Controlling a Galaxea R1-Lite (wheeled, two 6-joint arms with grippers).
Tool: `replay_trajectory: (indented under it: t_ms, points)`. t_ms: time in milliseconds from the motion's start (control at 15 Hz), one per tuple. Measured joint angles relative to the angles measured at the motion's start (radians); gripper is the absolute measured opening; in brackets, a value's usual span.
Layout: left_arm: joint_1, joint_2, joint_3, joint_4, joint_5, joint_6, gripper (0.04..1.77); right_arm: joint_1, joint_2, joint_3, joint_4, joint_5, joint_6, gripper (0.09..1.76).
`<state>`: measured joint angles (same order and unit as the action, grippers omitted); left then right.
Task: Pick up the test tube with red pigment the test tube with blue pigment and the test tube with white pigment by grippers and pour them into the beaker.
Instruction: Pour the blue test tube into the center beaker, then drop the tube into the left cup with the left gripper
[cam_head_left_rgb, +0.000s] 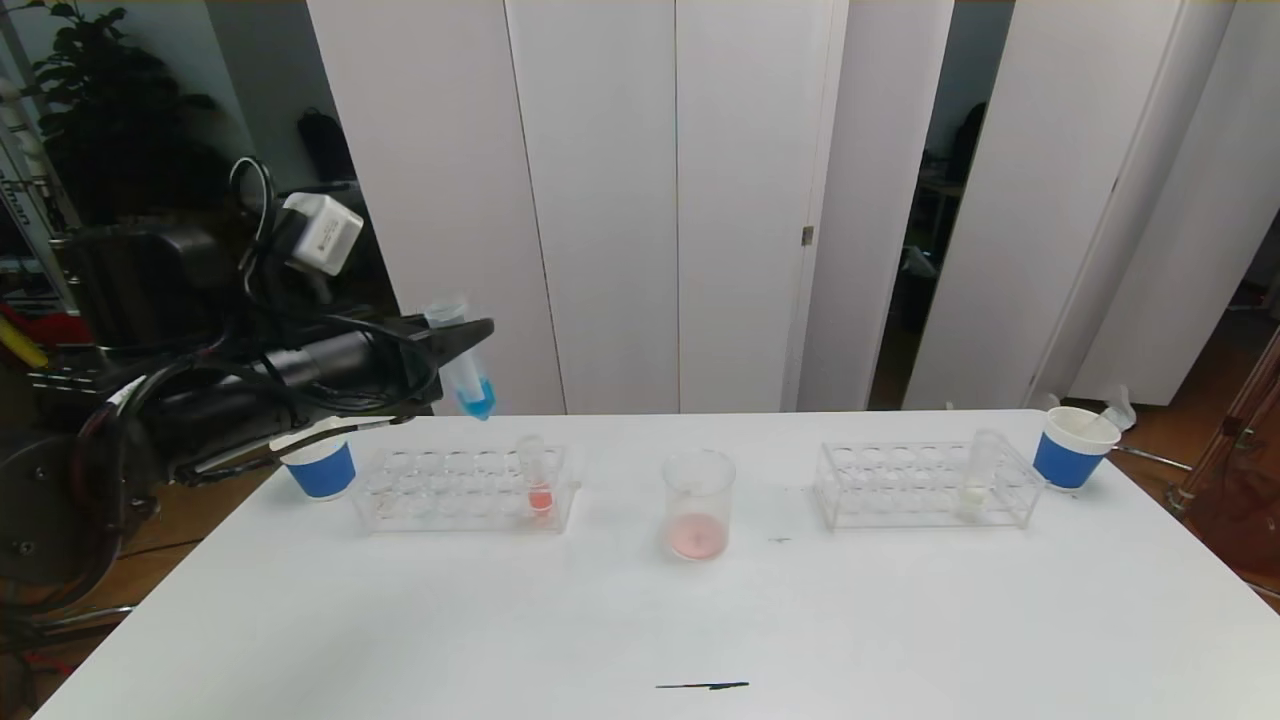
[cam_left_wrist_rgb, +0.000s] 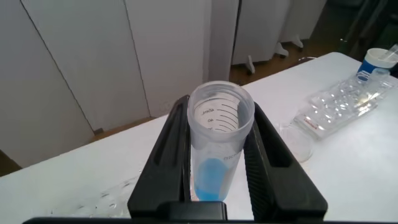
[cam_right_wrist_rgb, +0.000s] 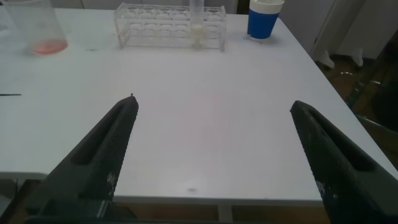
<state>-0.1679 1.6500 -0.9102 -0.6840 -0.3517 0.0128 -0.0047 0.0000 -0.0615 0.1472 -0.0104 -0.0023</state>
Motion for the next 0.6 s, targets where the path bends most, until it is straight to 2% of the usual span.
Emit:
replay_trajectory:
  t_ms: [133,400,600]
  points:
    - [-0.059,0.001,-0.040,0.002,-0.025,0.037,0.58,0.000,0.000,0.000,0.000,0.000,0.000,1.75]
    - [-0.160,0.087,-0.118,-0.031,-0.061,0.193,0.58,0.000,0.000,0.000,0.000,0.000,0.000,1.75]
    - [-0.210,0.180,-0.157,-0.100,-0.137,0.305,0.58,0.000,0.000,0.000,0.000,0.000,0.000,1.75]
